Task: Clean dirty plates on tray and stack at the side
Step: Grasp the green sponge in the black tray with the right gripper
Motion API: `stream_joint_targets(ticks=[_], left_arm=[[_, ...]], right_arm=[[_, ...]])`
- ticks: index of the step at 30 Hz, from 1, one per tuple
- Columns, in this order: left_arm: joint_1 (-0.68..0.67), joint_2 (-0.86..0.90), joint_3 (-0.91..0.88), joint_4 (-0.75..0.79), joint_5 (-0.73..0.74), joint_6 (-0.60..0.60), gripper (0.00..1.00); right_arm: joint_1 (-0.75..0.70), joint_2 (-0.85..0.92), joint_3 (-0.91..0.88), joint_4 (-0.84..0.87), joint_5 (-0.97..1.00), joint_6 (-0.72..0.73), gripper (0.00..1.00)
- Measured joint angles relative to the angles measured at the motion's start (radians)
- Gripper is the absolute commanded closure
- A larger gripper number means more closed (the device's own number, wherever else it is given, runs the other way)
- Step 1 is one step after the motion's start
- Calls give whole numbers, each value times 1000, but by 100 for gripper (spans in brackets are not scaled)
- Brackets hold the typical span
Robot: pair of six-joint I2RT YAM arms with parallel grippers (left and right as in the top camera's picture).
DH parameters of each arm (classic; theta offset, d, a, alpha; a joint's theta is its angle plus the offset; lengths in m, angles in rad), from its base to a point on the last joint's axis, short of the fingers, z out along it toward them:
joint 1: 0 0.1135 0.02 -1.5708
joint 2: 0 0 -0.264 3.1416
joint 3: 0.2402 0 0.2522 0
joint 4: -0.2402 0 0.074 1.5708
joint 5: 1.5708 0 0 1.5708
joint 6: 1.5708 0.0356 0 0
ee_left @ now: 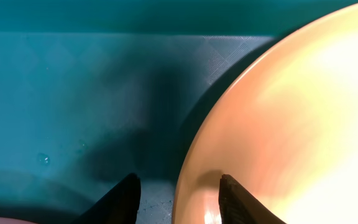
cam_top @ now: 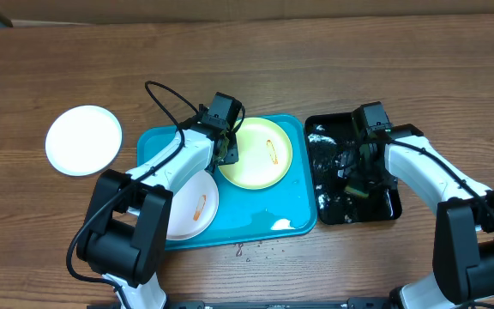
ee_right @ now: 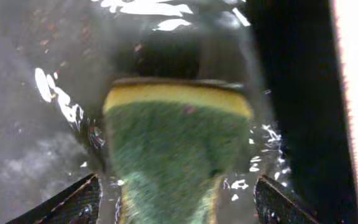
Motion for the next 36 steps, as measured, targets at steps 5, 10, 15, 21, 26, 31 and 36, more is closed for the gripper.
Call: stream_joint_targets(ticks=[5,10,15,21,26,31,36], left_arm=[[0,0,0,0,0,0,57],[0,0,0,0,-5,1,58],[0,0,0,1,-15,43,58],[0,0,0,1,-26,82,62],[0,0,0,1,-26,88,54],[0,0,0,1,-26,88,55],[0,0,0,1,-26,88,70]], right_arm=[[0,0,0,71,36,1,23],[0,0,-32,149,39,11,55],[0,1,-52,171,1,10,95],[0,2,-52,180,-79,6,61],[0,2,-41,135,-110,-51,50],[0,2,18,-1,-121,-74,49],[0,2,20,-34,-121,-71,49]])
